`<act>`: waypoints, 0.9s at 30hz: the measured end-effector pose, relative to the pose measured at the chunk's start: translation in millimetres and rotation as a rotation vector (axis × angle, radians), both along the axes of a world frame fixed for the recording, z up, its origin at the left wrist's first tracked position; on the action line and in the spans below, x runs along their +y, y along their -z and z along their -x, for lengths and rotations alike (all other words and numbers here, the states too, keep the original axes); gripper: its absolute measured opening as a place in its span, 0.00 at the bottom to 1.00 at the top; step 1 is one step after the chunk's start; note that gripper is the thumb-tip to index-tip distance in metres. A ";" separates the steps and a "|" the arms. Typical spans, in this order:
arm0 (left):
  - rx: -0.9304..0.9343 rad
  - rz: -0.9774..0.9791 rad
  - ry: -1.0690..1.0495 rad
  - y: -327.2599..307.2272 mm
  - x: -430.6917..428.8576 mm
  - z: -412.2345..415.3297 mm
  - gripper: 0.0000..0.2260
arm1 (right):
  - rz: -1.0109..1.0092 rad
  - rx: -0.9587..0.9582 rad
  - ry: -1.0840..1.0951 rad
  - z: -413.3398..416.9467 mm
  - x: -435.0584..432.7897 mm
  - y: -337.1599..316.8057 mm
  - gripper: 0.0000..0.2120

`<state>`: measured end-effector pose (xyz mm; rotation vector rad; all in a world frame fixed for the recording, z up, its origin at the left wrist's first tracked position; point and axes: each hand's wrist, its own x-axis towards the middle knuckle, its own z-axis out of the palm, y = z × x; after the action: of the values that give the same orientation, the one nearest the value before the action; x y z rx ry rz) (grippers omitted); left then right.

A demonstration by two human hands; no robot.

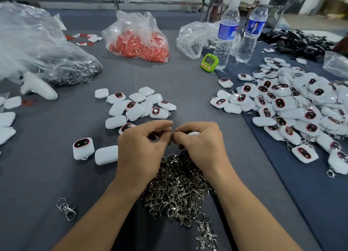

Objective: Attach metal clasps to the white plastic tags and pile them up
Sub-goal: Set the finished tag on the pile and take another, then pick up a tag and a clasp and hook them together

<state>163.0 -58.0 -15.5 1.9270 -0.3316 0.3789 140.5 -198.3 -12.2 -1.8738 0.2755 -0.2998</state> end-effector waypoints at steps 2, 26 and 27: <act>0.082 0.000 0.021 0.9 0.8 -3.1 0.11 | -0.075 -0.006 -0.002 0.0 -1.9 -1.3 0.06; 0.119 -0.005 0.065 0.6 3.9 -5.4 0.09 | 0.064 -0.094 -0.013 -1.9 -5.8 1.3 0.12; 0.124 0.003 0.079 0.6 4.3 -5.6 0.09 | 0.065 -0.096 -0.020 -1.5 -6.1 0.6 0.12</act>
<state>168.6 -53.6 -16.1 1.9179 -0.3243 0.2065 142.1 -204.5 -12.8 -1.9186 0.1836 -0.3881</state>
